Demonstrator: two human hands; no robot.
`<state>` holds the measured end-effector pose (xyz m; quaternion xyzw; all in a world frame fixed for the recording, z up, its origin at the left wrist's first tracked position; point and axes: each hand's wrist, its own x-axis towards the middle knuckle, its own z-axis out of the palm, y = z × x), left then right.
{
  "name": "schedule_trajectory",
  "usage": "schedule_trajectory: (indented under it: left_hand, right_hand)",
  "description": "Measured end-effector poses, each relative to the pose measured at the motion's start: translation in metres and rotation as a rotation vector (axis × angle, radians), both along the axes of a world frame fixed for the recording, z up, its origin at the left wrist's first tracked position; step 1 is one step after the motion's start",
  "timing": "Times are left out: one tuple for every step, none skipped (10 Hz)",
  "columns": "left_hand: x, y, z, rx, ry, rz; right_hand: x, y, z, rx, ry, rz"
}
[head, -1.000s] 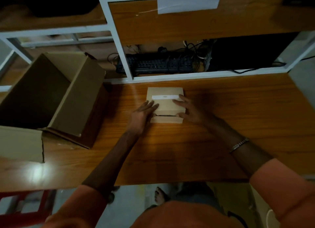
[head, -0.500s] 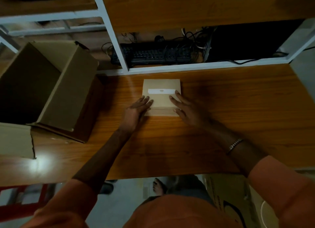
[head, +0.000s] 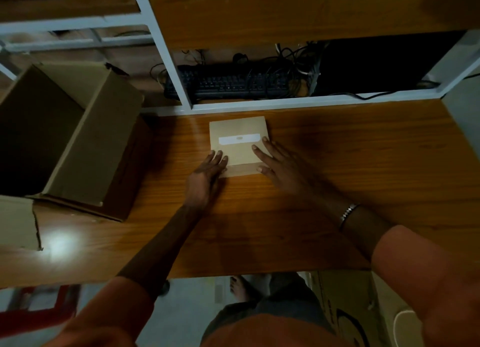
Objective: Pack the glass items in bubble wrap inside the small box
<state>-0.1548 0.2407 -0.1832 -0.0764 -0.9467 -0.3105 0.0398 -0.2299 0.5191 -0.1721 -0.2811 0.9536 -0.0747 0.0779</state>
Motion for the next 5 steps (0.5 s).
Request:
schedule_trajectory:
  left_hand:
    - [0.005,0.006,0.0,0.085,0.001,0.048]
    - [0.005,0.008,-0.003,0.074,0.036,0.05]
    - [0.002,0.01,0.001,-0.008,0.01,0.052]
    - [0.002,0.016,0.018,-0.107,-0.072,0.081]
    - [-0.009,0.017,0.057,-0.271,-0.225,0.027]
  right_hand:
    - [0.005,-0.006,0.006,-0.051,-0.022,-0.047]
    - [0.012,-0.009,0.0,-0.023,0.028,-0.087]
    - [0.012,-0.014,0.007,0.072,-0.076,-0.121]
    - [0.008,-0.017,0.023,0.147,-0.146,-0.109]
    - [-0.011,-0.022,0.067,0.195,-0.21,-0.048]
